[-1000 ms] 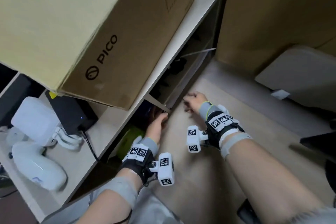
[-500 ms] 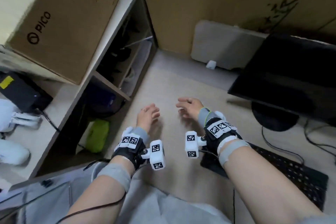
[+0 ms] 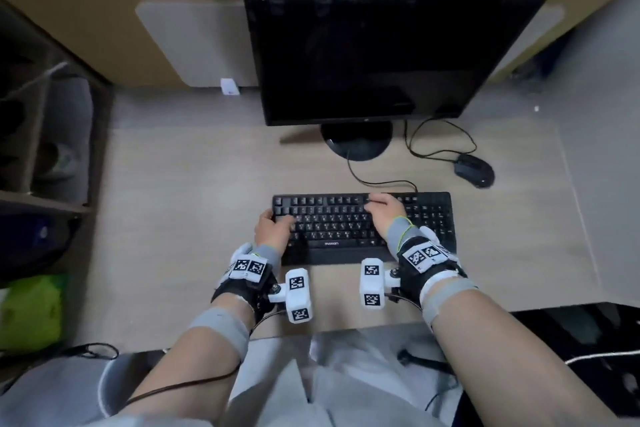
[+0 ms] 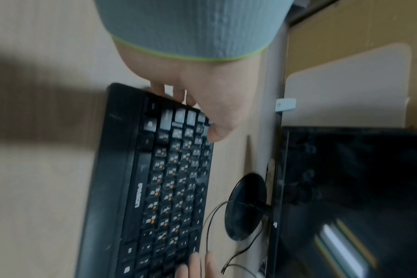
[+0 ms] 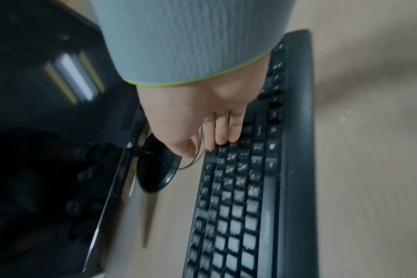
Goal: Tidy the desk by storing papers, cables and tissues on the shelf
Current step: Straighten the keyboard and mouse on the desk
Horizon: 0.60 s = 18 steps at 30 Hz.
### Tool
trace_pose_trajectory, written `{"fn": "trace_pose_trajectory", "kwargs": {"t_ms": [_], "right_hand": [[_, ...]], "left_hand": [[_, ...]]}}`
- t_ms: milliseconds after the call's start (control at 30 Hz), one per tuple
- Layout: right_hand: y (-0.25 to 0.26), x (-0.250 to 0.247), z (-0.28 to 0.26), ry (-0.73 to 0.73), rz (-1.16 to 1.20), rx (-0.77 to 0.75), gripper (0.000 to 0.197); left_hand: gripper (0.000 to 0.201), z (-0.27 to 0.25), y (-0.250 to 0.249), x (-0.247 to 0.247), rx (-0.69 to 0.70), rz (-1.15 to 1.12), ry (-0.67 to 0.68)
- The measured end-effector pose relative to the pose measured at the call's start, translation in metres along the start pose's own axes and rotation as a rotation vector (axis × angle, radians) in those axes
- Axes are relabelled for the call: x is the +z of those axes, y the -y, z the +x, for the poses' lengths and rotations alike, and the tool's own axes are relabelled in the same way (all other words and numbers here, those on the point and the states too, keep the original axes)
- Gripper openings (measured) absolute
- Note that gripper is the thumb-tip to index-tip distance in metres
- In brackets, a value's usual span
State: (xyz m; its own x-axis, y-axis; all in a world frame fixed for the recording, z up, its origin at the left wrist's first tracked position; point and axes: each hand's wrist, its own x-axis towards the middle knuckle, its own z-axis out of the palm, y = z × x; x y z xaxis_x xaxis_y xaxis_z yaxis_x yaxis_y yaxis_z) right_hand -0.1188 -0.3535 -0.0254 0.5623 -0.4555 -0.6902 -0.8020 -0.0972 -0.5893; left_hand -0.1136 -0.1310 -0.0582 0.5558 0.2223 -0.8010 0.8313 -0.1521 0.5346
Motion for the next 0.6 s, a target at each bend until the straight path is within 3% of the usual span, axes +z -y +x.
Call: {"fn": "trace_pose_trajectory", "kwargs": {"t_ms": [100,300,433,600], "right_hand": [[-0.017,-0.028,0.011,-0.09,-0.033,0.049,0.039],[-0.043,-0.084,0.039,-0.325,-0.317,0.234,0.071],[-0.061,-0.106,0.068,-0.287,-0.362,0.363,0.078],[-0.053,-0.13,0.097,-0.26,-0.396,0.282,0.076]], "left_hand": [[0.063,-0.012,-0.012,0.012,0.04,0.143,-0.1],[0.086,-0.013,-0.015,0.033,-0.065,0.195,-0.217],[0.085,-0.008,-0.015,0.05,-0.089,0.245,-0.309],[0.085,-0.003,-0.012,0.068,-0.065,0.233,-0.365]]}}
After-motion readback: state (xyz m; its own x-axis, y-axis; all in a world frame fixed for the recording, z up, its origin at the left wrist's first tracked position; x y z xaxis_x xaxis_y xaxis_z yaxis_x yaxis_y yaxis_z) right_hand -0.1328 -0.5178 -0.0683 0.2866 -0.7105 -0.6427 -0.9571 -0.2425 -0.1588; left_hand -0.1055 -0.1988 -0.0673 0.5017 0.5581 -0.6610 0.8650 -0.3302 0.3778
